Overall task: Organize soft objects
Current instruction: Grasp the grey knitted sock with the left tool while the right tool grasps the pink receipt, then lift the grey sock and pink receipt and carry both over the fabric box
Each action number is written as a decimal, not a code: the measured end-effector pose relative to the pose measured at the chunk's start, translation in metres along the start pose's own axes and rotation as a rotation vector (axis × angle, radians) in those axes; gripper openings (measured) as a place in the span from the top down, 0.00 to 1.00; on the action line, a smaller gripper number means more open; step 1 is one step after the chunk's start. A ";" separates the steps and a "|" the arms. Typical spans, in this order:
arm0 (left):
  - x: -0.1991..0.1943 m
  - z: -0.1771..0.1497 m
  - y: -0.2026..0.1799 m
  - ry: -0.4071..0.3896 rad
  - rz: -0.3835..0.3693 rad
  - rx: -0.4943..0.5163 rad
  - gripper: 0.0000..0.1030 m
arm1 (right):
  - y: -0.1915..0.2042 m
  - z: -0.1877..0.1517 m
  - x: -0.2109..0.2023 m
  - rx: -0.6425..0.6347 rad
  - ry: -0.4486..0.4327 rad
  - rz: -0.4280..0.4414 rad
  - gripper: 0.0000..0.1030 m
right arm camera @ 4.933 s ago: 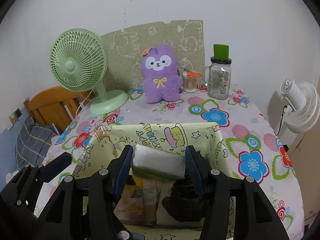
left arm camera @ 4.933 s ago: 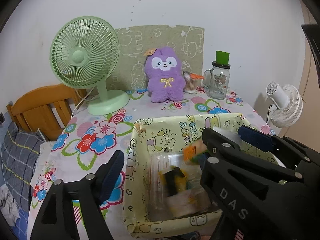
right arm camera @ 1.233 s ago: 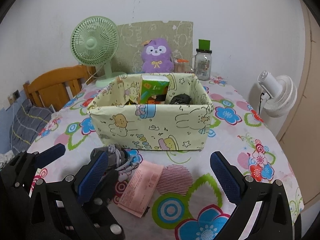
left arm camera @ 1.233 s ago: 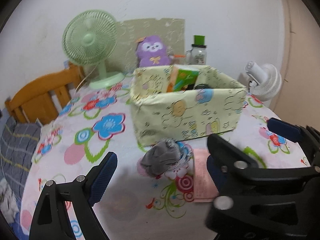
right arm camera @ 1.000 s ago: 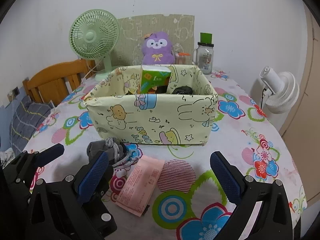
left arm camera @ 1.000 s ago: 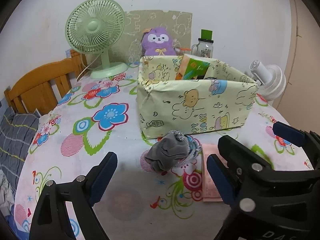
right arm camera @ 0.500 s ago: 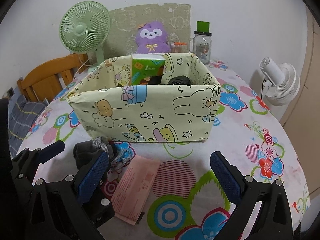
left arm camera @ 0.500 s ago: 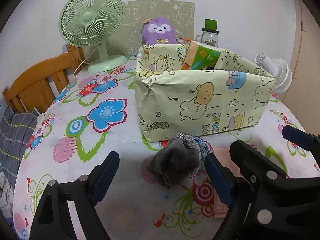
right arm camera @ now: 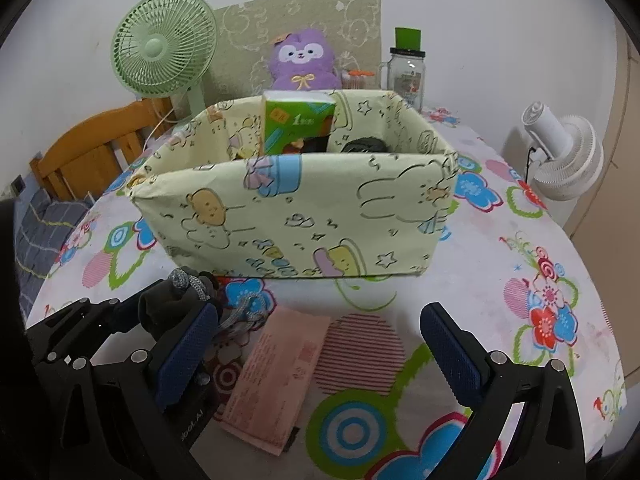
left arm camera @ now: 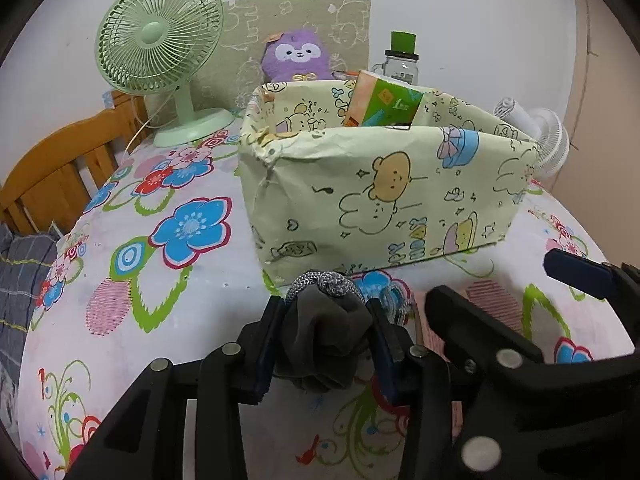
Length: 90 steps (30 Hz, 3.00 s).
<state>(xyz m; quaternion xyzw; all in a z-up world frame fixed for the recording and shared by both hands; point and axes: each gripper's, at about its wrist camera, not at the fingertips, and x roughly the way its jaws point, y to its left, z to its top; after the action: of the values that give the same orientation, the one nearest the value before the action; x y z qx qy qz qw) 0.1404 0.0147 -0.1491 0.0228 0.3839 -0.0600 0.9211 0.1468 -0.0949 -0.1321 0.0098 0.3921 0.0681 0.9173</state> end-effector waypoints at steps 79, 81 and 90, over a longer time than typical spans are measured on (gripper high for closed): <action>-0.075 0.011 -0.056 -0.092 0.032 0.025 0.63 | -0.028 0.002 -0.067 0.062 -0.105 0.003 0.61; -0.078 0.013 -0.057 -0.099 0.031 0.024 0.63 | -0.029 0.004 -0.070 0.059 -0.114 0.003 0.61; -0.090 0.026 -0.060 -0.142 0.024 0.022 0.63 | -0.031 0.017 -0.085 0.041 -0.154 0.000 0.61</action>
<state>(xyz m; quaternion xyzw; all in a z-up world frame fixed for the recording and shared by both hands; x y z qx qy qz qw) 0.0881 -0.0389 -0.0667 0.0332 0.3165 -0.0545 0.9464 0.1042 -0.1360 -0.0613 0.0341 0.3215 0.0593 0.9444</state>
